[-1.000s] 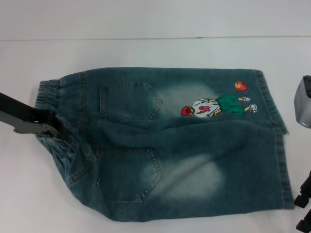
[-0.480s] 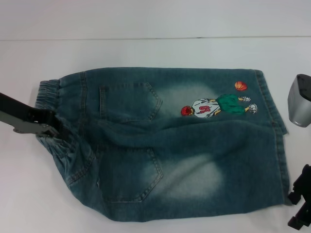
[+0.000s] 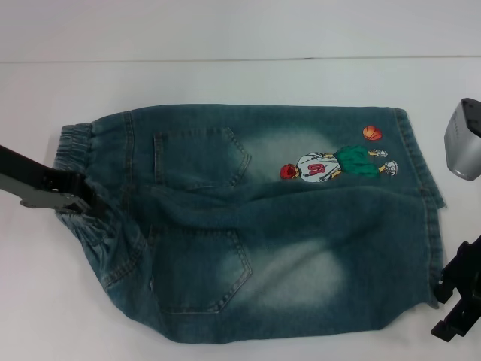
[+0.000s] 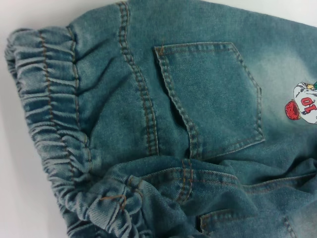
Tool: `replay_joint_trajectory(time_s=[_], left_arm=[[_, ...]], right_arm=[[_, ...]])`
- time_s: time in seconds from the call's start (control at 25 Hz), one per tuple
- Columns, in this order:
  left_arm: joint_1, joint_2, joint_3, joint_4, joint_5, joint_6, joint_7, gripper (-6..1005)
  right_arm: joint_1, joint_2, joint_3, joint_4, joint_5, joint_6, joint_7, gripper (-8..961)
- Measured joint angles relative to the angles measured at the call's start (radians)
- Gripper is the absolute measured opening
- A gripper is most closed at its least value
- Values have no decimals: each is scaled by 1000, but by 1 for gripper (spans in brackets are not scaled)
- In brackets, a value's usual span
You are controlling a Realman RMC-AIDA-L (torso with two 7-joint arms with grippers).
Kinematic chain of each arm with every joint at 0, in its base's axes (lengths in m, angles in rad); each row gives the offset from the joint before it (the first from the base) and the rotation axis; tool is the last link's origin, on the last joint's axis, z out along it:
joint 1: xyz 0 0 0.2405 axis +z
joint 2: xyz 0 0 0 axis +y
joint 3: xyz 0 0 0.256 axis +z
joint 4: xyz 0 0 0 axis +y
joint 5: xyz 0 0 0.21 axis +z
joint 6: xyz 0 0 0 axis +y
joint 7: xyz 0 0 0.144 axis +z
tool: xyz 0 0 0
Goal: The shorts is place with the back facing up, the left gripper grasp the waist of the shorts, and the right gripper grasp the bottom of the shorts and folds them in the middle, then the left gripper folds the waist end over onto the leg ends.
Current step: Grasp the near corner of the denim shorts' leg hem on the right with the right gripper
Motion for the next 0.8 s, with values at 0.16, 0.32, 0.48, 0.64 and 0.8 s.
replay_joint_trajectory(time_s=[0.16, 0.32, 0.48, 0.64, 0.8], left_arm=[[0, 0, -1, -1, 0, -1, 1, 33], [1, 1, 0, -21, 0, -10, 2, 33], [0, 2, 0, -29, 0, -13, 3, 33], [-3, 2, 2, -29, 0, -14, 3, 33], [-4, 4, 2, -29, 0, -14, 3, 33]], right_arm=[[3, -5, 0, -2, 0, 2, 2, 793], [4, -10, 5, -4, 0, 5, 2, 794], [4, -13, 6, -5, 0, 2, 3, 794], [5, -14, 6, -16, -4, -5, 5, 794], [5, -14, 2, -26, -5, -20, 6, 793]])
